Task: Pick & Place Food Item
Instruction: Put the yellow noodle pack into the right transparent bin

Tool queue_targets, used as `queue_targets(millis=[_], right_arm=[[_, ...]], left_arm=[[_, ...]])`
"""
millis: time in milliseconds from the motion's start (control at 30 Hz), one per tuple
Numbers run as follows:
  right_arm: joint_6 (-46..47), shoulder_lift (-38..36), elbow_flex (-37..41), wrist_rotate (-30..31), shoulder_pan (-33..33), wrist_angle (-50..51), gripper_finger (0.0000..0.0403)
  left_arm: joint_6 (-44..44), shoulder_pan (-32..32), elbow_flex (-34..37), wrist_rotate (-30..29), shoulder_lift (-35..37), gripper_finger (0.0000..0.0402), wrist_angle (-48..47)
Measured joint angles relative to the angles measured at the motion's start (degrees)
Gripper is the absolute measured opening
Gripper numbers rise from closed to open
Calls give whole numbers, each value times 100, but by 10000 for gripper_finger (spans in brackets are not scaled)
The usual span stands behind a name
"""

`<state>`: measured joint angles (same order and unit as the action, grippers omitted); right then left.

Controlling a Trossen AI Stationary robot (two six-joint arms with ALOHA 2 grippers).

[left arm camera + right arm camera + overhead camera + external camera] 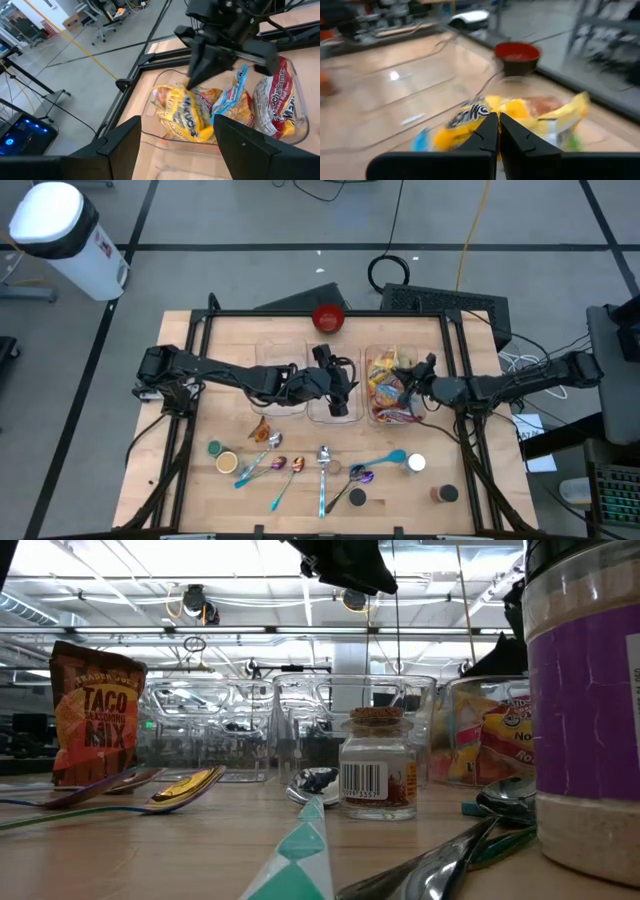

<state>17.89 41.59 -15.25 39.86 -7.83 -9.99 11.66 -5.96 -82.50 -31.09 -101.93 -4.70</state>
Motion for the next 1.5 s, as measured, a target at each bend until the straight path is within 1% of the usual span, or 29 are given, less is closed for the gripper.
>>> queue_targets(millis=[167, 533, 667, 767, 933, 1133, 1300, 1400, 1433, 1500], right_arm=[[521, 4, 0, -418, -148, 553, 0], [1532, -180, 0, -383, -148, 1676, 0], [1852, -184, 0, -374, -99, 1953, 0], [1916, -184, 0, -382, -48, 1954, 4], [1564, -262, 0, -368, -40, 1800, 39], [1244, -743, 0, 84, -38, 1633, 100], [652, -1108, 0, 52, -38, 991, 144], [178, -1155, -46, 19, -31, 108, 153], [-5, -1143, -152, -122, 1, -103, 151], [-202, -1050, -527, -573, 116, -214, 139]], left_arm=[[2, 1, 0, -2, -2, 258, -29], [2, 1, 0, 0, -2, 257, -25], [1, 1, 0, 2, -2, 257, -25], [-3, 1, 0, 4, -4, 257, -25], [-18, 1, 0, 9, -7, 258, -25], [-34, 1, 1, 20, -7, 257, -36], [-117, 1, 2, 21, -7, 257, -158], [-133, 1, 2, 20, -7, 257, -167], [-137, 1, 2, 21, -7, 257, -167], [-158, 1, 2, 20, -7, 257, -167]])
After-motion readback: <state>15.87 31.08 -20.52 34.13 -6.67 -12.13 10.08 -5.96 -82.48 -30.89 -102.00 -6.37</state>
